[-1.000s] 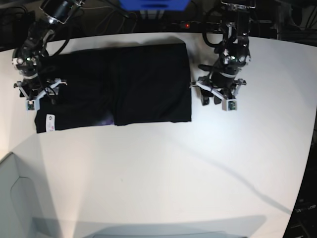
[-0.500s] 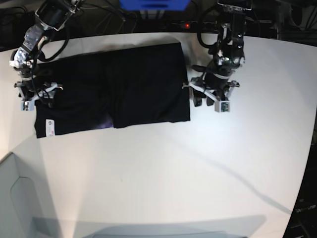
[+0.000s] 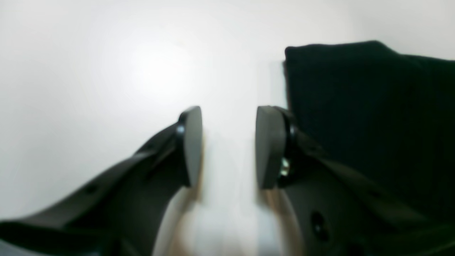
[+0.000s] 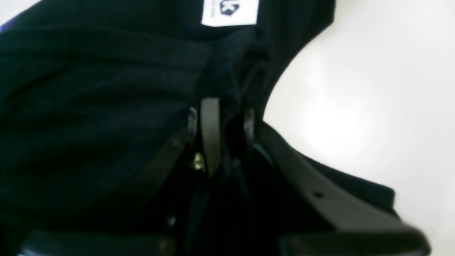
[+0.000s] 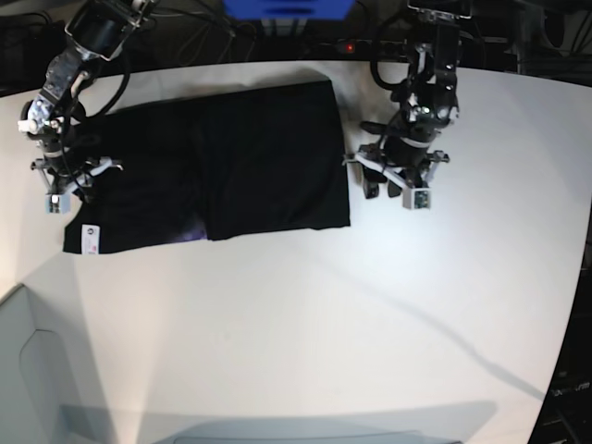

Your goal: Fold the T-shirt properly

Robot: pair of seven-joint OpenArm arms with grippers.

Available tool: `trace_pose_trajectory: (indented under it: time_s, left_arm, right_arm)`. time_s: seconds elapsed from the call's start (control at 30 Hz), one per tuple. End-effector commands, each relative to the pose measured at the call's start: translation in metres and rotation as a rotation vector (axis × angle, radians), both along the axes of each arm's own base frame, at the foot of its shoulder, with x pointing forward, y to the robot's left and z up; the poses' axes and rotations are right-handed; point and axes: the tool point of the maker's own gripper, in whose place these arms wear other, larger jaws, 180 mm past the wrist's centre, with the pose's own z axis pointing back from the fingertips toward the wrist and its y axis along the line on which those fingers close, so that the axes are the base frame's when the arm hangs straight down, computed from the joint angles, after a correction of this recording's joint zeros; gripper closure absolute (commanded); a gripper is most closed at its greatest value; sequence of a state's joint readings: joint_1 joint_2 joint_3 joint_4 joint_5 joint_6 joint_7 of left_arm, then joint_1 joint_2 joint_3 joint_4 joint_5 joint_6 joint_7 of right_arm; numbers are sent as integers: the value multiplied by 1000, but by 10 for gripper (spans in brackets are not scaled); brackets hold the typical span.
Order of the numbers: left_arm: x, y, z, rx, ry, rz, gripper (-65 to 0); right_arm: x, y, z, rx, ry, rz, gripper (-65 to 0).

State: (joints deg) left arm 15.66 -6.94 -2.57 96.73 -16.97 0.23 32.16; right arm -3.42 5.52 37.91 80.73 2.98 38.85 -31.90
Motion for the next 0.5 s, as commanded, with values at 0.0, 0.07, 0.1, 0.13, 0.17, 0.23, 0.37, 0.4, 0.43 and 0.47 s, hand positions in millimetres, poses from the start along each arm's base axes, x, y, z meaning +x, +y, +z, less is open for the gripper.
trace_pose_trajectory:
  time_s: [0.0,0.07,0.1,0.13,0.17,0.23,0.37,0.4,0.43,0.47]
  left_arm:
    - [7,1,10,0,-44,2,-243]
    - [7,1,10,0,-44,2,-243]
    - [7,1,10,0,-44,2,-243]
    - [7,1,10,0,-44,2,-243]
    - [8,0,11,-2,-45,1,-243]
    - [13,-4,14,-9,-55,-6,-243]
    - [17,-5,16,-10,-62,-7,-243]
    - [17,-5,16,-10,-62,-7,-243]
    - [17,-5,17,-10,-62,-7,-243]
    - [17,-5,17,-10,-62,-7,-243]
  right_arm:
    - [-13,1,-8,-40,89,24,0]
    - [-5,-1,9,-71,44,27,0]
    - [-1,0,20,-88,15,33,0]
    - [4,4,30,-98,-17,34,0]
    - [9,7,42,-113,-50,37,0]
    - [14,13,63,-140,-103,49,0]
    - [21,30,96,-158,-200,42,0]
    - [22,35,102,-158,-219,40,0]
    - [23,39,109,-155,-237,37,0]
    - [24,44,112,-149,-249,35,0]
